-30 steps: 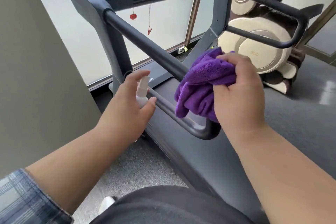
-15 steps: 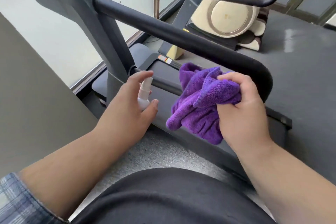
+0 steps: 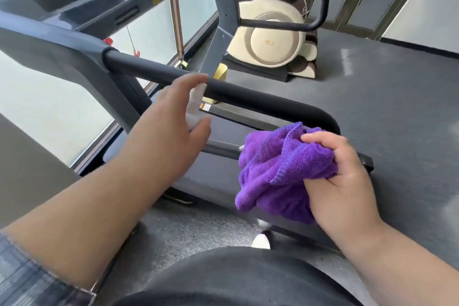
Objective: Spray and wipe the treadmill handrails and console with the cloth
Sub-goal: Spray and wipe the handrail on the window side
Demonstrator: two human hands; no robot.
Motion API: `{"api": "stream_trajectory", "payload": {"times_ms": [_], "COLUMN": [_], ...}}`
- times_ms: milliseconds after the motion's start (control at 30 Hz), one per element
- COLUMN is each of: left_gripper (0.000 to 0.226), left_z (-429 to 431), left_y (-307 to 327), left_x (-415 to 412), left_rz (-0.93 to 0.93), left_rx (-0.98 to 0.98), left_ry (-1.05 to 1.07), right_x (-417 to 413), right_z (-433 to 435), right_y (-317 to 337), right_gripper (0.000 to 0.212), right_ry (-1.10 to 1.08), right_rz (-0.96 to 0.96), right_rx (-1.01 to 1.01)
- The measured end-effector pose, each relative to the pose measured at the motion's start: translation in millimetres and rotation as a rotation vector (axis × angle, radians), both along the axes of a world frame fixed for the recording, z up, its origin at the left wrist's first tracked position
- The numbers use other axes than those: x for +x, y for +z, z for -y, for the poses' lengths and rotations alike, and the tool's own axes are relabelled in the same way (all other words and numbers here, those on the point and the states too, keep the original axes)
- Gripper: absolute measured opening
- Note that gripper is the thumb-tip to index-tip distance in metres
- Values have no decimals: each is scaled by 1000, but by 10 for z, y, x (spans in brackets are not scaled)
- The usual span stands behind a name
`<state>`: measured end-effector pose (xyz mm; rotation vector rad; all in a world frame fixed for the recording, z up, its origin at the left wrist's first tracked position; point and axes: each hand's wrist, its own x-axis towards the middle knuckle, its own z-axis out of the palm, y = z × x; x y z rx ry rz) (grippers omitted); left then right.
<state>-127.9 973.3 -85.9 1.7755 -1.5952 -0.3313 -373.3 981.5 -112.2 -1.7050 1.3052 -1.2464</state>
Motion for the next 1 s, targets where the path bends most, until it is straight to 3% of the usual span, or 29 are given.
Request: {"api": "stream_trajectory", "payload": {"times_ms": [167, 400, 667, 1000], "left_gripper": [52, 52, 53, 50], "left_z": [244, 350, 474, 623], "left_y": [248, 285, 208, 264], "left_x": [349, 657, 781, 1066], "left_rz": [103, 150, 123, 222], "left_rx": [22, 48, 70, 123], "left_ry": [102, 209, 279, 340], "right_x": [7, 333, 812, 1177], "right_z": [405, 1058, 1317, 1470], "right_y": [215, 338, 426, 444], "right_gripper": [52, 47, 36, 30], "right_ry": [-85, -111, 20, 174], "right_rz": [-119, -261, -926, -1155], "right_rx": [-148, -144, -189, -296]}}
